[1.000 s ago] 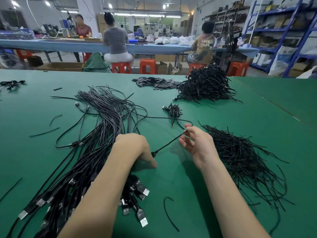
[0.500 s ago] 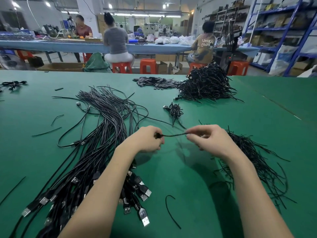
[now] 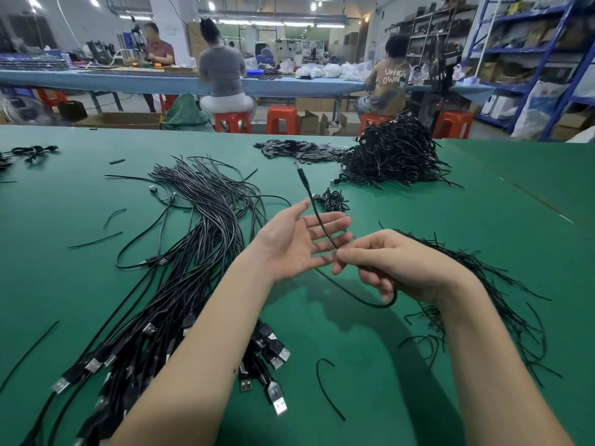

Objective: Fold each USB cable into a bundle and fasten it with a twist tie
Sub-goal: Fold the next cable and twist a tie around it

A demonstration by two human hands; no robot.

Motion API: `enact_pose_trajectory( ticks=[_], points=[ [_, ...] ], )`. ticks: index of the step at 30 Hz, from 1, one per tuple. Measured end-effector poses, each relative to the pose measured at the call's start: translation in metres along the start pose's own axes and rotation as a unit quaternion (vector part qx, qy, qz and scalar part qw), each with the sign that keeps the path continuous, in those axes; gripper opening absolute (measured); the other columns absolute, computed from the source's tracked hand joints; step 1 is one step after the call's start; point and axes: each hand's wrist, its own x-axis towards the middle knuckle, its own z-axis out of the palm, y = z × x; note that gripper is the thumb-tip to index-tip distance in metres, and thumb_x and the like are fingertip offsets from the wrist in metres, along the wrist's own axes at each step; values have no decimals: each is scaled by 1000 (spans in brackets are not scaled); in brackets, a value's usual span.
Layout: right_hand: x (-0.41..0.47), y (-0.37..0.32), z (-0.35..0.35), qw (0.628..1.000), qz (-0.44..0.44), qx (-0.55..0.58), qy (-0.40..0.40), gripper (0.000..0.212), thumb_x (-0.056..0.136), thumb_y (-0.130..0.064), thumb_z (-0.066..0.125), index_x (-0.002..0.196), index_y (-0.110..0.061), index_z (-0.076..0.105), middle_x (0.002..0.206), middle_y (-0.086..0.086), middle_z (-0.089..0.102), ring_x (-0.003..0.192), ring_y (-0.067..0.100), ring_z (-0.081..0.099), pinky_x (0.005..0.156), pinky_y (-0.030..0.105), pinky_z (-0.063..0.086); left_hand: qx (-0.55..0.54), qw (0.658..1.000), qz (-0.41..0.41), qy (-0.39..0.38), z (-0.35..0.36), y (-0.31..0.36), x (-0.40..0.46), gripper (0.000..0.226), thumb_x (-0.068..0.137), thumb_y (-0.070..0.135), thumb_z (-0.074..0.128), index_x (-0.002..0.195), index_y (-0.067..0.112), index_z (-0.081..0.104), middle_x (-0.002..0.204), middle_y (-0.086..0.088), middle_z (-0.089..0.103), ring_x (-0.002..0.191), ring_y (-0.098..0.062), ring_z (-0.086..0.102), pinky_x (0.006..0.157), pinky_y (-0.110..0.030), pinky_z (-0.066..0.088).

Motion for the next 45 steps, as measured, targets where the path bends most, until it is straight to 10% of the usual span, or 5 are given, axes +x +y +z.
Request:
enact_pose_trajectory(
  ticks=[16, 22, 30, 38, 45],
  points=[
    [-40, -24, -1, 978, 77, -87, -171, 66, 80, -56, 62, 124, -8, 62, 101, 15, 78, 45, 11, 64, 35, 14, 40, -223, 957, 115, 145, 14, -1, -2, 37, 97, 4, 29, 63, 18, 33, 44, 7, 16, 34, -8, 15, 31, -19, 9],
    [-36, -21, -8, 980, 23, -176, -90, 22, 105, -24, 53, 118, -10, 63, 95, 4, 79, 87, 16, 76, 80, 32, 52, -250, 939, 167, 168, -13, -1, -10, 38, 103, 10, 29, 66, 17, 35, 48, 7, 18, 37, -8, 15, 32, -19, 11],
    [-35, -4, -17, 957, -39, 58, -283, 32, 104, -24, 55, 132, -13, 63, 102, 15, 73, 75, 21, 75, 45, 24, 58, -240, 936, 201, 160, -38, 12, -14, 41, 108, 23, 30, 69, 16, 41, 52, 8, 23, 42, -7, 16, 37, -19, 12],
    [-4, 46, -11, 971, 229, -52, -34, 25, 106, -15, 49, 99, -3, 71, 62, 3, 59, 42, 5, 45, 32, 12, 30, -144, 968, 206, 25, -22, 9, -17, 40, 109, 29, 34, 71, 18, 43, 56, 9, 25, 50, -7, 18, 40, -19, 17],
    [20, 24, -3, 956, 30, 142, 257, 19, 101, -2, 52, 109, -5, 68, 73, 4, 64, 41, 2, 47, 35, 14, 33, 206, 959, 46, -186, -14, -2, -27, 41, 105, 35, 39, 73, 20, 59, 62, 5, 55, 58, -11, 53, 52, -20, 51]
  ],
)
